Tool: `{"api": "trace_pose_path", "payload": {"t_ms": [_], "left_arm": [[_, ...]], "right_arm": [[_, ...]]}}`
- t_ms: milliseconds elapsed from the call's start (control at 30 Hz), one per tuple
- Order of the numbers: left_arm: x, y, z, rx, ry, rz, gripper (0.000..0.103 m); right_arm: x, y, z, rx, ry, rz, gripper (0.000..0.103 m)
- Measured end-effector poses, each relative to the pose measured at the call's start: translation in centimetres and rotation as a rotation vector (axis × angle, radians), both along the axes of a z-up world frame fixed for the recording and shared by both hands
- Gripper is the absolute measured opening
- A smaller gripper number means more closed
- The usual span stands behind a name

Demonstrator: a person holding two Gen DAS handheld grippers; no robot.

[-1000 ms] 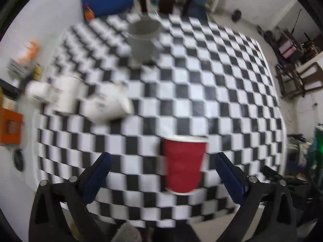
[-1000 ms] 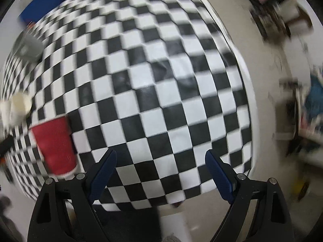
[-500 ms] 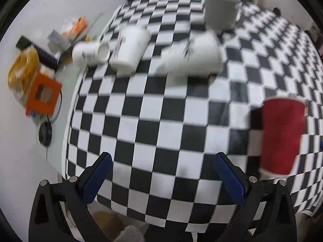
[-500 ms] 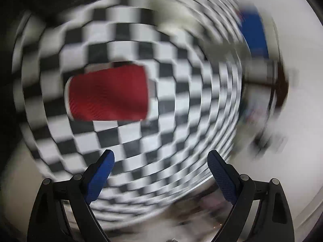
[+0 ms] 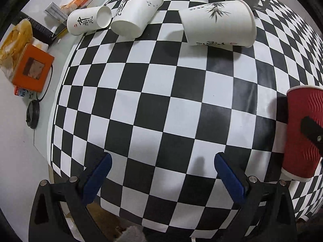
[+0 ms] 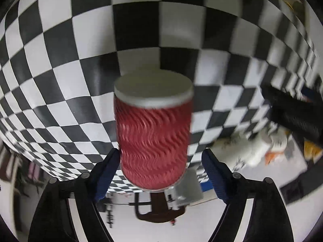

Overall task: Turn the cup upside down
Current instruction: 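Grasp the red cup with the right tool while the left tool releases it, then rotate the red cup with the right tool, rim facing down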

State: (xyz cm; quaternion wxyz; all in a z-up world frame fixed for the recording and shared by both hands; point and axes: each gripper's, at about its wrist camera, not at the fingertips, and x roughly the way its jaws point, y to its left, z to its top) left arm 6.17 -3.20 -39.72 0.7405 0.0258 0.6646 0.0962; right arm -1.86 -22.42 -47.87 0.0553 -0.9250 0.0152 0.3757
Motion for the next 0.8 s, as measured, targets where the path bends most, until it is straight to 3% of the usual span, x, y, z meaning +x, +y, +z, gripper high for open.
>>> {"api": "trace_pose_path", "payload": {"t_ms": [167, 400, 500, 567, 800], "left_arm": [[0.5, 0.5, 0.2, 0.011, -0.005, -0.011, 0.103], [0.9, 1.5, 1.2, 0.028, -0.022, -0.023, 0.103], [1.0, 2.0, 1.6, 0.032, -0.027, -0.018, 0.103], [1.1, 2.3, 2.0, 0.032, -0.032, -0.018, 0.103], [1.8, 1.5, 2.9, 0.018, -0.053, -0.049, 0.103]], "right_arm": [[0.0, -0.1, -0.1, 0.011, 0.007, -0.013, 0.076], [1.2, 2.2, 1.7, 0.102, 0.008, -0.284, 0.075], [2.9, 3.7, 2.9, 0.153, 0.007, -0.473, 0.075], [4.7, 4.8, 3.9, 0.189, 0.016, -0.661, 0.075], [13.5, 7.4, 6.6, 0.336, 0.081, -1.446, 0.075]]}}
